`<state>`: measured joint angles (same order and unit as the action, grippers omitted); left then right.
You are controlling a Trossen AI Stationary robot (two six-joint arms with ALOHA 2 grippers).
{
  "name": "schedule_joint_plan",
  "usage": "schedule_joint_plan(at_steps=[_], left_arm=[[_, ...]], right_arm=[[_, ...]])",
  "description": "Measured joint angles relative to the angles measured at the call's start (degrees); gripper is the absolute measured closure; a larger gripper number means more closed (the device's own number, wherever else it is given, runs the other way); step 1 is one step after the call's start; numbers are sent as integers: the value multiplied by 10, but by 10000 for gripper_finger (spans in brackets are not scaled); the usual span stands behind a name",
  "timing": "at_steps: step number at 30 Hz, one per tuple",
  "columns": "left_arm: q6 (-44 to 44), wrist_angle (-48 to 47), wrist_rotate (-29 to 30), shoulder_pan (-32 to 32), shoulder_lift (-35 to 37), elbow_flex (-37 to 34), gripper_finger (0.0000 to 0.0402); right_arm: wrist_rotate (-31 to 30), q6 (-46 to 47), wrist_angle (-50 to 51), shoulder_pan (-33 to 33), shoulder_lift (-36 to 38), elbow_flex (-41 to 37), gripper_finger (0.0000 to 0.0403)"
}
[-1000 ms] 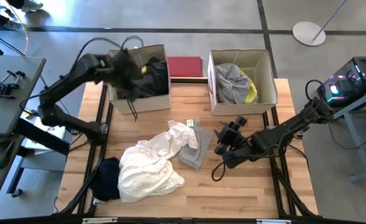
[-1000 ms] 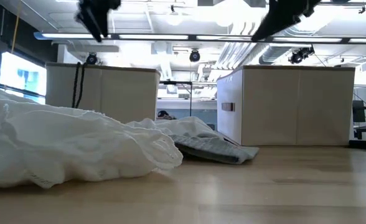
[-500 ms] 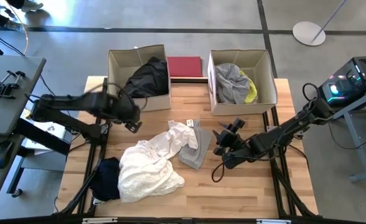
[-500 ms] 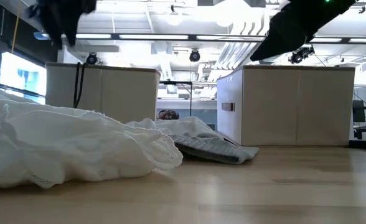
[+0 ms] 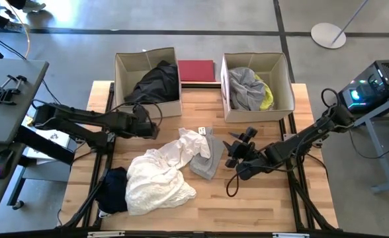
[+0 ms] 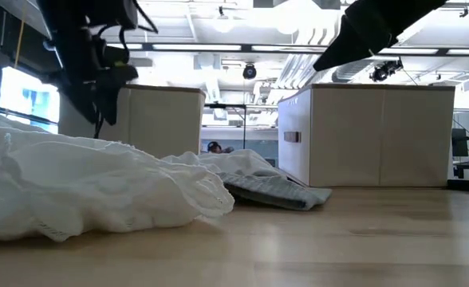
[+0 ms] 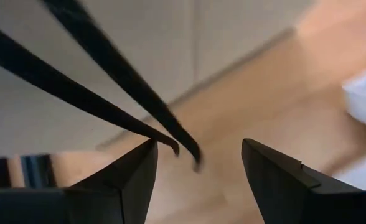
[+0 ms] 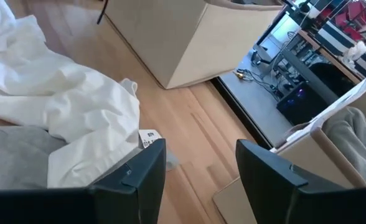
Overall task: Sort clothes
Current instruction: Put the black cloth into the left laundry organizer
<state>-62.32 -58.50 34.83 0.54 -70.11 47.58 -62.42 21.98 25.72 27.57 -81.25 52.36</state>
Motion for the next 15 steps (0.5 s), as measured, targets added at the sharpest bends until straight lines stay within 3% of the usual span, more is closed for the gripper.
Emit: schedule_joint_plan(at_steps=[6,15], left_arm=[[27,2,36,-2,0,-7,211],[91,-5,76,-3,0,-7,362]], right_arm=[[1,0,-7,0,0,0,222],[2,-13,-31,0,0,0,222]])
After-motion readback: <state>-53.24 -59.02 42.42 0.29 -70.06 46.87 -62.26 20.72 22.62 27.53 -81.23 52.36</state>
